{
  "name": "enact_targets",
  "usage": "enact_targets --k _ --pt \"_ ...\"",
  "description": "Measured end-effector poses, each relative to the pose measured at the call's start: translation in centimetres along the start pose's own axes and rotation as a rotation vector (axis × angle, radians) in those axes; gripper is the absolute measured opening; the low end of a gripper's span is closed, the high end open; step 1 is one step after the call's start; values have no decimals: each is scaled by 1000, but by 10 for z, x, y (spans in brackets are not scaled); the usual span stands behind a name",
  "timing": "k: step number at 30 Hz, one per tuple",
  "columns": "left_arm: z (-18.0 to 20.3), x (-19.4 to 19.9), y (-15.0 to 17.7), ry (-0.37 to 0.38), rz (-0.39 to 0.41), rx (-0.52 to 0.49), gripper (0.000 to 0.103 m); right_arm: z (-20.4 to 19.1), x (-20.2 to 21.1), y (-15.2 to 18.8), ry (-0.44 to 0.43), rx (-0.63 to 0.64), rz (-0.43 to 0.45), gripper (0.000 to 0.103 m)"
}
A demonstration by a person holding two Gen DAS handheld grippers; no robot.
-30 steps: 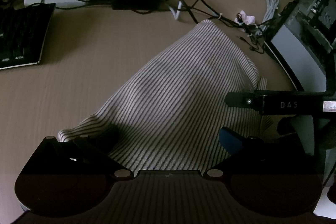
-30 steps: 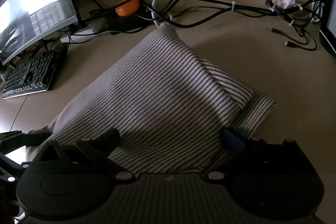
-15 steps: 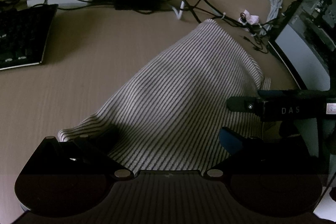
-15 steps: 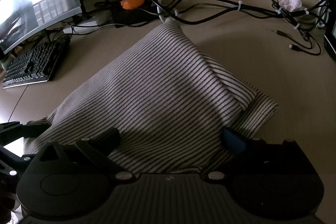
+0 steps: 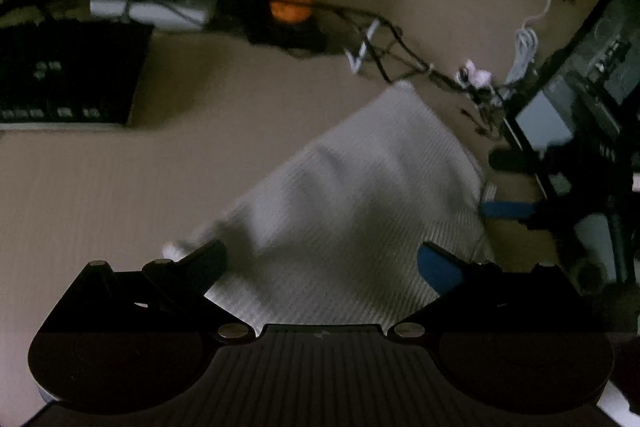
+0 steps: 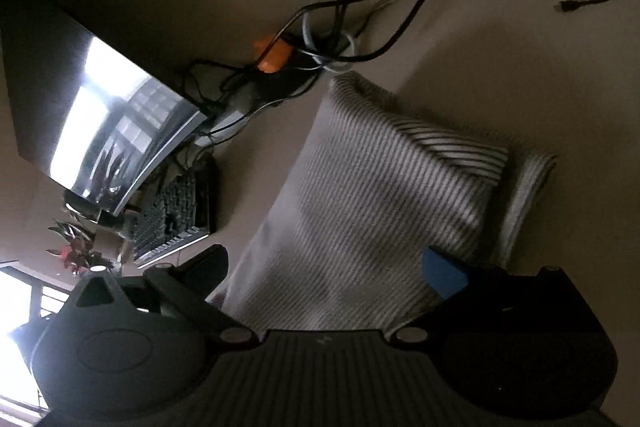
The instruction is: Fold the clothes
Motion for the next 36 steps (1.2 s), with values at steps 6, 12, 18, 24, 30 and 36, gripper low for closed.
enact_targets --k 6,12,18,24,30,36 --pt "4 -18 6 -71 -35 -21 103 3 -22 0 83 -20 58 103" --pt "5 -28 7 -116 -56 -31 103 -4 -38 -1 185 83 67 103" --pt "5 -30 9 -128 -46 -29 103 -11 -47 5 278 191 47 103" --pt "4 -28 9 -128 -40 -33 103 -18 -53 14 359 296 5 103" --pt "-3 -7 12 -112 1 -20 103 -24 -32 27 407 288 90 103" --pt "-56 31 17 -181 64 116 103 -68 -36 84 541 613 161 103"
Point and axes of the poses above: each gripper's, at about its wrist camera, not at the fingertips, and x roughly against the way its jaws point, z to its right, y to its underside, the point moved 8 cm from there along -x, roughly the way its jaws point, and after that the axes turned 15 degrees about -z, right-handed, at the moved point
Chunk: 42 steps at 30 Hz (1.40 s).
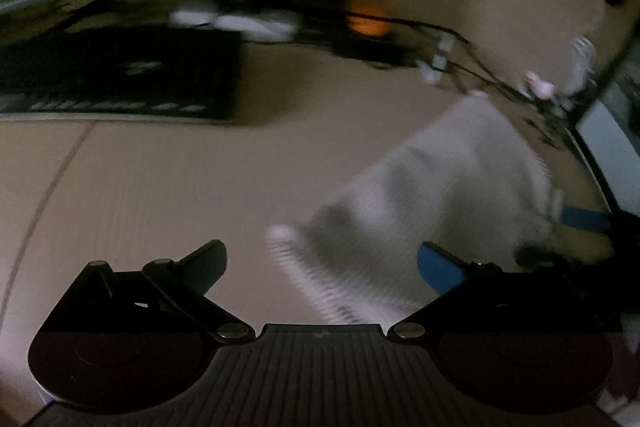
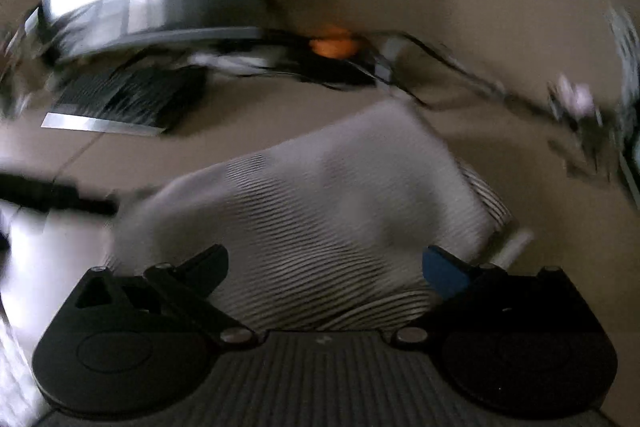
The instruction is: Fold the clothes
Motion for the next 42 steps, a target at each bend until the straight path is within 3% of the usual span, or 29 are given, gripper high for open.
enact_targets --k 3,5,9,17,21,26,28,30,34,38,42 --pt "-30 5 5 -4 -9 84 103 -38 12 11 13 179 25 103" --pt "-43 6 7 -13 -9 122 103 -65 18 22 -22 295 14 103" --pt "-53 0 11 -21 -30 145 103 -109 16 42 -38 463 3 103" --pt "-43 -8 26 -45 -73 71 103 -117 8 57 40 610 -33 99" --pt "-38 -12 34 -46 -99 45 103 -119 4 62 70 612 -34 95" --pt "-32 -9 43 -62 -110 -11 103 -111 6 44 44 480 -32 71" --pt "-31 -7 46 -71 -107 -34 103 -102 8 34 24 409 -33 55" --pt "-29 -5 49 -70 -104 -51 103 -92 9 28 13 360 -37 53" --pt "-27 -4 56 30 -121 -31 103 -86 8 28 4 342 -37 53" --pt "-19 -13 59 211 -168 63 103 -84 4 31 0 346 -36 53" --pt "-4 -21 48 348 -173 139 103 -85 3 30 8 370 -18 53"
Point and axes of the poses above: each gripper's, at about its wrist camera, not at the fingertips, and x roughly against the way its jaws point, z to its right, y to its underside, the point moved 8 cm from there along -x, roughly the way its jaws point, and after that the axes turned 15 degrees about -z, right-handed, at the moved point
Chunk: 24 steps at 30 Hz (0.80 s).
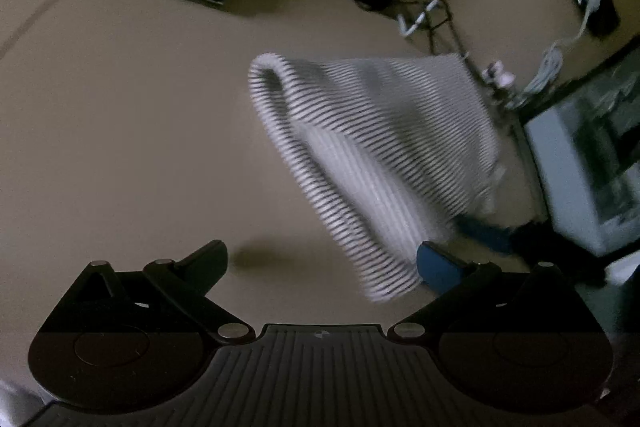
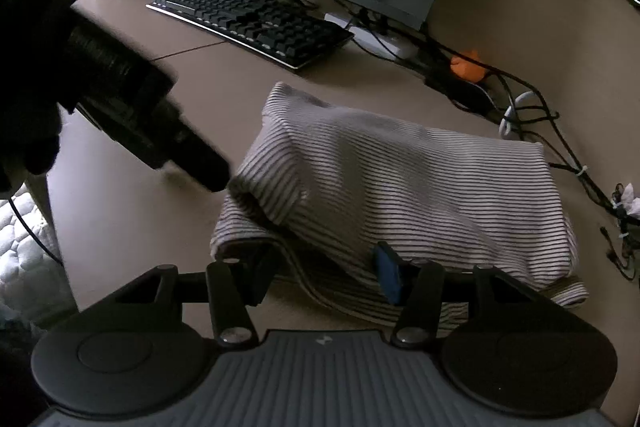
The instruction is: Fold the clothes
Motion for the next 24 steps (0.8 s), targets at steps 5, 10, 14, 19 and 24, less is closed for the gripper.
enact_targets --k 5,10,14,19,24 --pt "13 -16 -17 105 -32 57 103 0 -1 -1 15 29 20 53" --pt "44 -19 -33 212 -51 24 103 -10 7 -1 5 113 66 62" --pt "71 -11 -48 225 -34 -44 103 -15 -3 -8 77 191 85 63" --pt "72 -4 -57 198 -15 -53 103 -13 -11 -29 52 174 98 46" --pt "36 17 -54 138 39 37 103 12 -13 -45 -107 -7 75 42"
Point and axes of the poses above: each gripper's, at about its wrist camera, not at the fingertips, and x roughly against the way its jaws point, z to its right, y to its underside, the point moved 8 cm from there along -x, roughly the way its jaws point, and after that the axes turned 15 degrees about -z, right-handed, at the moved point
